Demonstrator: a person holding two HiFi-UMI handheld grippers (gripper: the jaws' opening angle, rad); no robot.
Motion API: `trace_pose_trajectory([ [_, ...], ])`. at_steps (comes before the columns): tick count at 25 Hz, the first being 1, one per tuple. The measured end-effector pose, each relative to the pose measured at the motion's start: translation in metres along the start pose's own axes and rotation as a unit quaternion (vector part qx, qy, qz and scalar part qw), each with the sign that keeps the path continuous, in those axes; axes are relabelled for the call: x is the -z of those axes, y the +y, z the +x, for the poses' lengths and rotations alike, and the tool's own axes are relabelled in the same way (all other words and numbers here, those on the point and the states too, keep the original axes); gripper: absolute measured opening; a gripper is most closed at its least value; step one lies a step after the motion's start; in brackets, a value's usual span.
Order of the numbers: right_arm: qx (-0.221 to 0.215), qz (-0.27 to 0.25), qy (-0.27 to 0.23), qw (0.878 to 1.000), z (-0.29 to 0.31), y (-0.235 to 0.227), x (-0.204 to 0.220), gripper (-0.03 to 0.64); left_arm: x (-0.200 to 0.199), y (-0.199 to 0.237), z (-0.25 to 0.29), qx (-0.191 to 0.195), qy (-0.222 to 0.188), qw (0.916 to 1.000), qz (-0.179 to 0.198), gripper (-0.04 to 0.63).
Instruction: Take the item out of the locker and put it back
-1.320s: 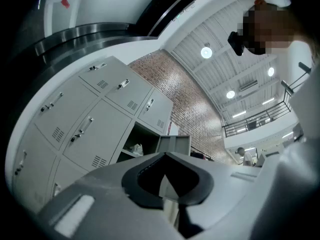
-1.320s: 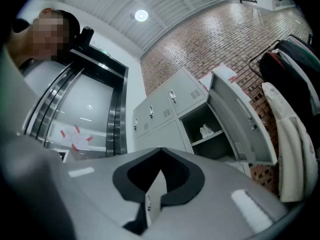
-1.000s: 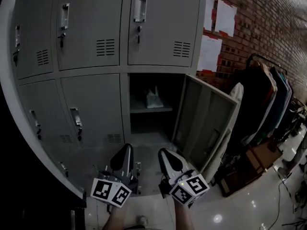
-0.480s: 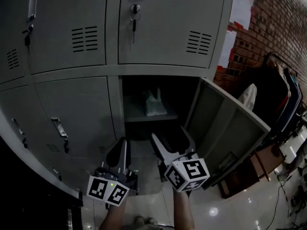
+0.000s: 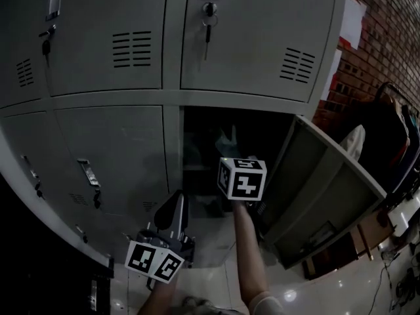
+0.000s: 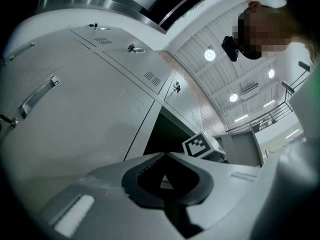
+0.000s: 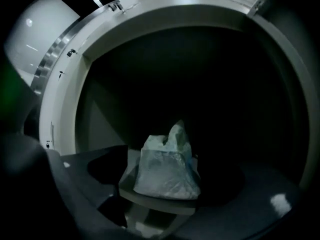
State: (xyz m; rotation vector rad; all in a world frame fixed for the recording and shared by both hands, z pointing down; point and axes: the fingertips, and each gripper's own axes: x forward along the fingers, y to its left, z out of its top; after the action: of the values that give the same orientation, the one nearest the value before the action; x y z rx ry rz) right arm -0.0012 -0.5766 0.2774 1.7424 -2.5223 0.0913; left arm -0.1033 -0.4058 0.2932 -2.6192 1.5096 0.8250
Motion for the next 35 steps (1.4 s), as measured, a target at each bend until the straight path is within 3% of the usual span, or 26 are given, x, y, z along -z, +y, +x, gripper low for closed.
trace_pose_trajectory([
  [3,-0.001,-0.006,0.013,1.0,0.007,0.002,0.008,0.415,-0.002,0.006,-0.001,-0.008,-0.005,1.0,0.0,0.005],
  [4,0.0,-0.004,0.007,1.0,0.005,0.001,0.009,0.264,-0.002,0.007,-0.001,-0.009,-0.006,0.9999,-0.001,0.005],
  [6,0.002,0.007,-0.02,1.0,-0.002,-0.002,0.006,0.112,-0.002,0.008,-0.002,-0.011,-0.006,0.9999,-0.002,0.005],
  [8,0.004,0.013,-0.048,0.999,-0.011,-0.006,0.0,0.055,-0.002,0.009,-0.002,-0.012,-0.005,0.9999,-0.002,0.005],
  [15,-0.04,0.058,-0.141,0.988,-0.069,-0.002,-0.032,0.048,-0.002,0.005,0.0,-0.01,-0.002,0.9999,0.009,0.005],
  [17,-0.082,0.08,-0.193,0.974,-0.102,0.003,-0.041,0.048,-0.003,0.007,0.0,-0.012,-0.001,0.9997,0.021,0.005],
  [19,-0.139,0.111,-0.248,0.952,-0.138,0.011,-0.041,0.049,-0.001,0.011,-0.001,-0.021,0.003,0.9993,0.031,0.005],
  [21,-0.157,0.134,-0.274,0.939,-0.166,0.013,-0.023,0.049,0.005,0.011,-0.004,-0.024,0.008,0.999,0.036,0.005],
  [24,-0.107,0.105,-0.257,0.955,-0.183,0.011,0.021,0.049,0.017,0.0,-0.008,0.002,0.014,0.9988,0.046,0.005],
  [27,-0.094,0.097,-0.22,0.966,-0.177,0.016,0.056,0.049,0.034,-0.005,-0.01,0.002,0.032,0.9982,0.05,0.005],
  [35,-0.093,0.114,-0.225,0.963,-0.186,0.015,0.06,0.051,0.042,-0.011,-0.016,-0.023,0.039,0.9978,0.048,0.005],
])
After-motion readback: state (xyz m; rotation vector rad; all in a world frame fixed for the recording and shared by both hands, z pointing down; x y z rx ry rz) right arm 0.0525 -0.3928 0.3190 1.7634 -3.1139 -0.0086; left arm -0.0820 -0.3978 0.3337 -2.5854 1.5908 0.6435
